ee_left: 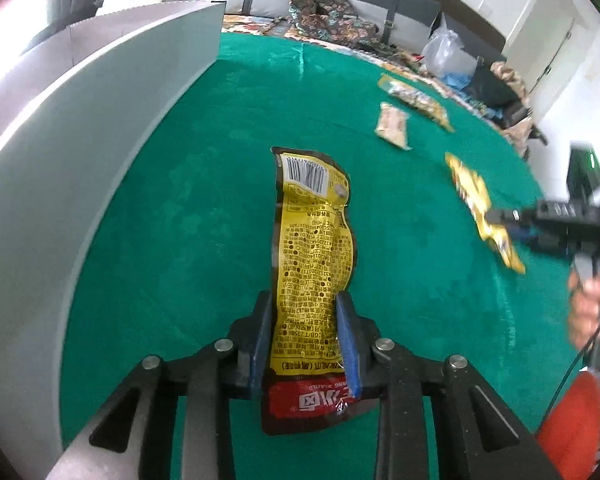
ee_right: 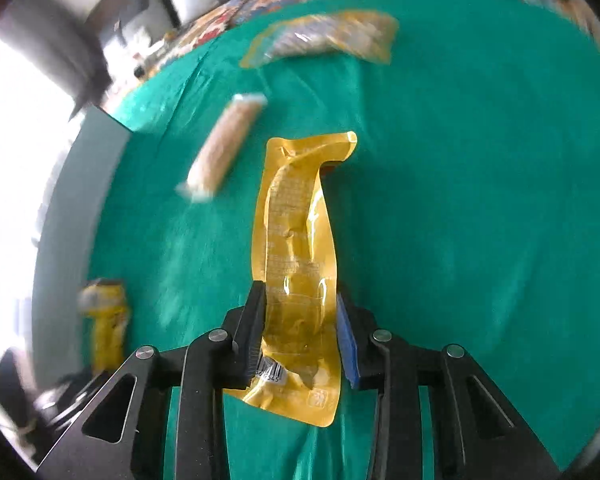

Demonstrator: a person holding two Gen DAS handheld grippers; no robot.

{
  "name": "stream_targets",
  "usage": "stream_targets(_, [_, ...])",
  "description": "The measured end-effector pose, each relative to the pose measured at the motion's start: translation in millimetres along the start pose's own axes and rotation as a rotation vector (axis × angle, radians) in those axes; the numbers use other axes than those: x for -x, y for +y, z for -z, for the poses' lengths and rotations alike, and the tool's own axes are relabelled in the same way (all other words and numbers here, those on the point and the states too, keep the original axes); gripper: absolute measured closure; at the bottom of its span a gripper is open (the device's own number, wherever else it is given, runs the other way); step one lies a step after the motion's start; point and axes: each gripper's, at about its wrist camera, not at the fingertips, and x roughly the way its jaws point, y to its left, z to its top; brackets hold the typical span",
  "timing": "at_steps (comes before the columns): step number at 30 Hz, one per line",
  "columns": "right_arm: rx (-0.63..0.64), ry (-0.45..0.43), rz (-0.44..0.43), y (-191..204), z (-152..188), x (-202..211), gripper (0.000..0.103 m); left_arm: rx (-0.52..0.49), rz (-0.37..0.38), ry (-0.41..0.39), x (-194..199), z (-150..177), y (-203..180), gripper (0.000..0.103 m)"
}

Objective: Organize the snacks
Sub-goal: 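Close the left tool on the yellow pack while the right tool grasps a yellow sausage pack, then carry both packs into the box and open the left tool there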

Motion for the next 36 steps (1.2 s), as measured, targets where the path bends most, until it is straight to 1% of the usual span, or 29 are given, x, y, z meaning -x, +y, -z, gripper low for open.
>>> stream_targets(4, [-0.186, -0.022, -0.224, -32, 37, 27, 0.07, 0.03, 0.063, -0.022, 15, 1, -6, 0.073])
stream_targets(6, [-0.221, -0.028, -0.299, -33, 48, 35, 0.07, 0.049, 0.085, -0.038, 24, 0, -6, 0.074])
stream_targets(9, [-0.235, -0.019, -0.384, -20, 58, 41, 0.071, 0.082, 0.12, -0.076, 46, -2, -4, 0.074])
stream_targets(10, [-0.234, -0.017, -0.405, -14, 60, 41, 0.073, 0.088, 0.13, -0.091, 54, -4, -3, 0.074])
stream_targets(11, [-0.235, -0.016, -0.436, -7, 61, 42, 0.095, 0.099, 0.144, -0.112, 65, -5, -1, 0.074])
stream_targets(13, [-0.248, -0.009, -0.534, 11, 59, 46, 0.096, 0.114, 0.156, -0.142, 81, -8, 3, 0.074])
stream_targets(14, [-0.228, -0.008, -0.54, 21, 55, 45, 0.096, 0.119, 0.157, -0.154, 88, -9, 6, 0.074])
stream_targets(15, [-0.187, -0.015, -0.519, 33, 52, 45, 0.096, 0.122, 0.155, -0.164, 93, -10, 9, 0.074])
stream_targets(16, [-0.118, -0.031, -0.442, 46, 47, 47, 0.096, 0.125, 0.151, -0.175, 99, -11, 11, 0.074])
stream_targets(17, [-0.03, -0.052, -0.3, 60, 43, 47, 0.091, 0.128, 0.143, -0.188, 106, -10, 14, 0.074])
stream_targets(18, [0.025, -0.058, -0.179, 69, 42, 43, 0.087, 0.13, 0.137, -0.194, 109, -11, 18, 0.074])
stream_targets(19, [0.065, -0.041, -0.07, 76, 41, 36, 0.079, 0.134, 0.131, -0.201, 112, -9, 20, 0.074])
stream_targets(20, [0.09, -0.005, 0.007, 81, 43, 26, 0.052, 0.138, 0.126, -0.206, 116, -7, 23, 0.074])
stream_targets(21, [0.105, 0.016, 0.047, 86, 44, 20, 0.038, 0.141, 0.123, -0.208, 117, -5, 25, 0.074])
stream_targets(22, [0.138, 0.016, 0.118, 92, 50, 12, 0.038, 0.144, 0.119, -0.208, 118, -2, 26, 0.074])
stream_targets(23, [0.178, 0.009, 0.207, 99, 58, 2, 0.037, 0.147, 0.118, -0.207, 118, 0, 28, 0.074])
stream_targets(26, [0.225, 0.065, 0.382, 97, 75, -31, 0.034, 0.159, 0.128, -0.204, 122, 5, 31, 0.074])
stream_targets(27, [0.223, -0.008, 0.44, 98, 81, -25, 0.047, 0.162, 0.134, -0.208, 126, 7, 33, 0.074])
stream_targets(28, [0.226, -0.022, 0.441, 96, 84, -24, 0.051, 0.168, 0.14, -0.215, 130, 7, 35, 0.074])
stream_targets(29, [0.205, -0.026, 0.404, 92, 87, -21, 0.055, 0.176, 0.151, -0.226, 138, 7, 39, 0.074])
stream_targets(31, [0.166, -0.008, 0.319, 82, 88, -15, 0.058, 0.187, 0.164, -0.246, 149, 5, 44, 0.074])
stream_targets(32, [0.117, -0.004, 0.25, 71, 88, -10, 0.058, 0.192, 0.169, -0.264, 159, 2, 50, 0.074])
stream_targets(33, [0.069, -0.008, 0.19, 68, 82, -6, 0.058, 0.195, 0.168, -0.277, 165, 2, 56, 0.074])
stream_targets(34, [0.003, -0.015, 0.113, 59, 80, 0, 0.058, 0.202, 0.165, -0.293, 173, 0, 62, 0.074])
stream_targets(35, [-0.037, -0.021, 0.056, 56, 78, 5, 0.058, 0.215, 0.161, -0.315, 184, -5, 73, 0.074])
stream_targets(36, [-0.072, -0.029, -0.022, 57, 76, 12, 0.058, 0.224, 0.156, -0.328, 190, -9, 81, 0.074])
